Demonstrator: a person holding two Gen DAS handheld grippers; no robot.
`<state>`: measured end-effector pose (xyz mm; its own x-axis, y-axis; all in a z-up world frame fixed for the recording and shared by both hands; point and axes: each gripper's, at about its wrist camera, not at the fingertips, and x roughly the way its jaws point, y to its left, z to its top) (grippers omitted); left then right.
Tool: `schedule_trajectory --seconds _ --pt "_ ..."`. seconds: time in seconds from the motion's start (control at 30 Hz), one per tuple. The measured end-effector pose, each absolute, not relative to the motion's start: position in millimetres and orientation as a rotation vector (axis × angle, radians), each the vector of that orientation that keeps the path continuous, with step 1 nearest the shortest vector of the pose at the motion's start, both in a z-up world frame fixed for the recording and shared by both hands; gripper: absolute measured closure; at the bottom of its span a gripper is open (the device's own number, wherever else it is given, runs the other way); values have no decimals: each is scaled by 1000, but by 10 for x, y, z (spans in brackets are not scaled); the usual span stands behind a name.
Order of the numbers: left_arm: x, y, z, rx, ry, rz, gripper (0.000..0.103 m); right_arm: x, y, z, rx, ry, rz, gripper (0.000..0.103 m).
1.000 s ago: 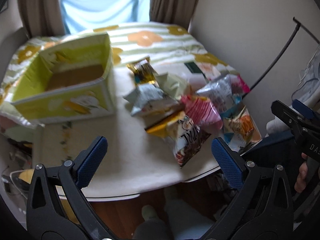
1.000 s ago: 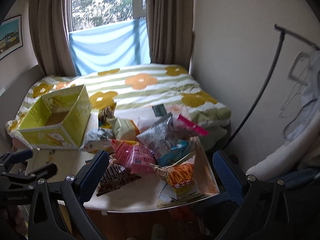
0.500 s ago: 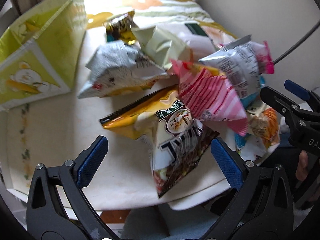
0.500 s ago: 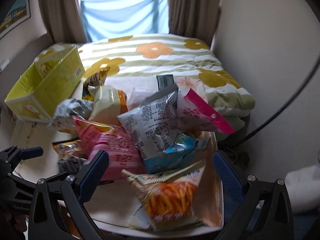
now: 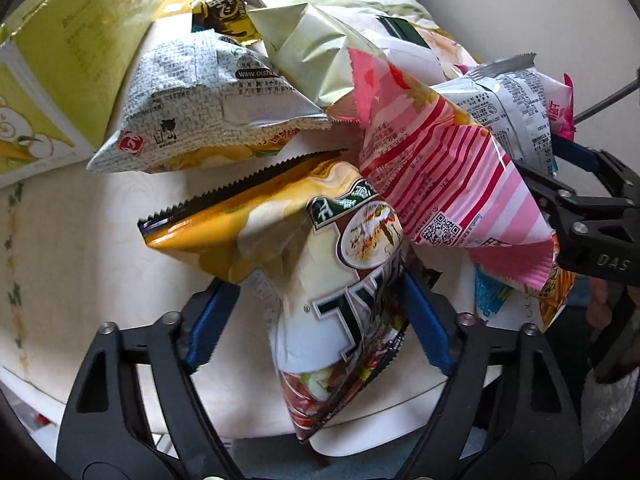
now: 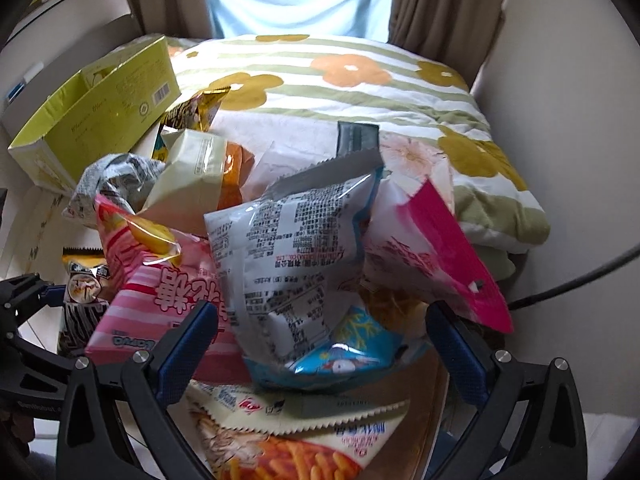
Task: Organize snacks
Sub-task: 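Grasp the gold chip bag with the left tool while the right tool grasps the white-blue bag, then carry both bags over the yellow box and open both tools to drop them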
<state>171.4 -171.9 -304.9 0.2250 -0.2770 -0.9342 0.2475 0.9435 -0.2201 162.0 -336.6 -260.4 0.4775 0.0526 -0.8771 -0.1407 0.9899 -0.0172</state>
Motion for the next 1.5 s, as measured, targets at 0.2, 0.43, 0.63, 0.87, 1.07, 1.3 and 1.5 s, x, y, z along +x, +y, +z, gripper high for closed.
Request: schedule_trajectory --seconds 0.2,0.43,0.63,0.87,1.07,1.3,1.5 --pt "1723 -1675 -3012 -65 1293 -359 35 1749 -3364 -2692 -90 1087 209 0" --pt "1624 -1567 -2941 -81 1290 -340 38 1848 -3269 -2752 -109 1113 263 37" --pt "1471 -1379 -2787 -92 1269 -310 39 1789 -3252 -2629 -101 1074 269 43" --pt "1378 -1196 -2369 -104 1187 -266 39 1735 -3118 -2283 -89 1006 306 44" --pt "1364 -976 -1915 -106 1087 -263 39 1761 -2928 -1922 -97 947 331 44" --pt "1646 -499 -1442 -118 965 -257 39 1950 -2623 -1512 -90 895 315 44" --pt "2177 156 -1094 -119 883 -232 39 2301 -2172 -1225 -84 877 293 44"
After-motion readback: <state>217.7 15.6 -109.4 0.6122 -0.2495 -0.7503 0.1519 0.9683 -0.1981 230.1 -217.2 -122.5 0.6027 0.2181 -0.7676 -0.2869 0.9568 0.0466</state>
